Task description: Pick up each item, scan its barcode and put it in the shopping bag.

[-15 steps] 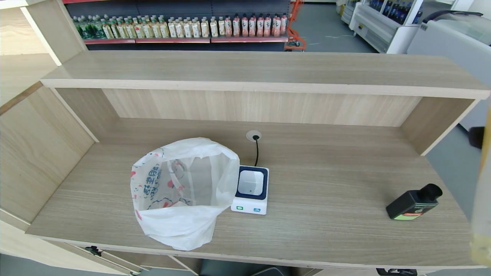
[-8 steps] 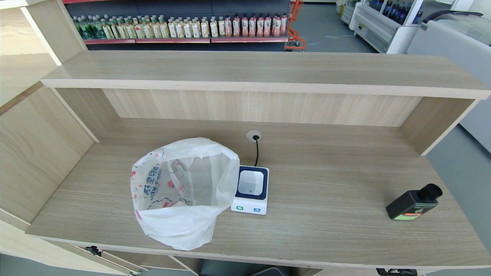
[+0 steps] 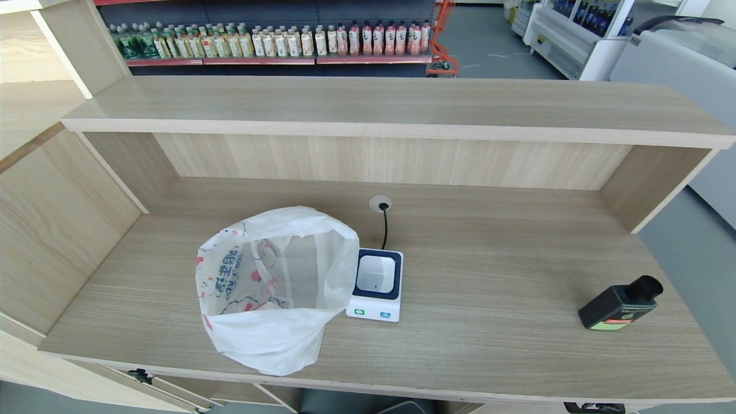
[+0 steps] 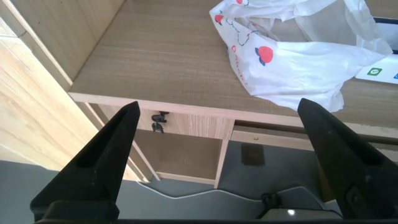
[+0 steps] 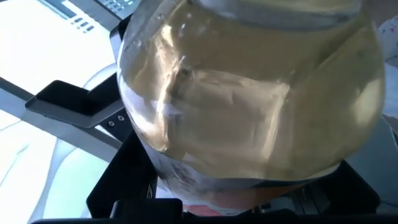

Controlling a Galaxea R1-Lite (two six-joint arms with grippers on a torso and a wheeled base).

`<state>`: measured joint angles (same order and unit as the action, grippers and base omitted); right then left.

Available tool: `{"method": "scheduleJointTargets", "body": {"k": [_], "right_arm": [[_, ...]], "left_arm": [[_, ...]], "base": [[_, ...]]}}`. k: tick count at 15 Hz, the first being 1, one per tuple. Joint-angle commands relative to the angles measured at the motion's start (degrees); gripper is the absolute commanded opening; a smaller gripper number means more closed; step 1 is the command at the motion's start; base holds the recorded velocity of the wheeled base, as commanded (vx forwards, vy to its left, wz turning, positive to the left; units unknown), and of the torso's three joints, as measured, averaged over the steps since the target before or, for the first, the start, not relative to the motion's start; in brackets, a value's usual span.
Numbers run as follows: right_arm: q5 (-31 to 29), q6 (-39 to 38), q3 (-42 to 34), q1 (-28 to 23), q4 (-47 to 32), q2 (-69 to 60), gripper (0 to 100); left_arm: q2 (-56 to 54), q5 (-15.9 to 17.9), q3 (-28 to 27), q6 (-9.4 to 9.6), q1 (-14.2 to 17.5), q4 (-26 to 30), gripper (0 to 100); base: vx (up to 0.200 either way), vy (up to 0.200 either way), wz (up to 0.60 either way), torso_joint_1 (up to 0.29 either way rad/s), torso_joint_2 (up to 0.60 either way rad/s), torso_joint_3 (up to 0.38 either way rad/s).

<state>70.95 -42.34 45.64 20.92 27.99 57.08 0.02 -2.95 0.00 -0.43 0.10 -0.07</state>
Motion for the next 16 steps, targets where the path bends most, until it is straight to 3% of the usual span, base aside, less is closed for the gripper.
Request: {"method": "scheduleJointTargets", "body": {"k": [1,2,4,5,7,9,13,16], "right_arm": [[-0.37,3.49,-0.20,-2.11,-0.04,1.81,0],[-6.70,16.59,-1.08,-7.12,-0.13,5.24,0],[-19.09,30.91,-2.14,-9.49,-0.30,8.49,0],[-32.89,48.31,-2.40,-13.18,-1.18,11.74,0],[-49.06,66.07,-3.98,-17.14,-1.36,13.68,0],[-49.50,68.00,-6.62,-17.05,0.40,13.06,0],[-49.50,79.96,-9.78,-21.45,2.42,12.18,0],[-49.59,85.23,-10.66,-21.80,2.51,12.36,0]], "left_arm": [[-0.02,-0.04,0.00,-0.01,-0.01,-0.01,100],[-0.02,-0.04,0.00,-0.01,-0.01,-0.01,100],[-0.02,-0.04,0.00,-0.01,-0.01,-0.01,100],[-0.02,-0.04,0.00,-0.01,-0.01,-0.01,100],[-0.02,-0.04,0.00,-0.01,-0.01,-0.01,100],[-0.02,-0.04,0.00,-0.01,-0.01,-0.01,100],[-0.02,-0.04,0.00,-0.01,-0.01,-0.01,100],[-0.02,-0.04,0.00,-0.01,-0.01,-0.01,100]], "base": [[0.000,0.000,0.00,0.000,0.00,0.000],[0.000,0.000,0.00,0.000,0.00,0.000],[0.000,0.000,0.00,0.000,0.00,0.000],[0.000,0.000,0.00,0.000,0.00,0.000],[0.000,0.000,0.00,0.000,0.00,0.000],[0.000,0.000,0.00,0.000,0.00,0.000],[0.000,0.000,0.00,0.000,0.00,0.000],[0.000,0.000,0.00,0.000,0.00,0.000]]}}
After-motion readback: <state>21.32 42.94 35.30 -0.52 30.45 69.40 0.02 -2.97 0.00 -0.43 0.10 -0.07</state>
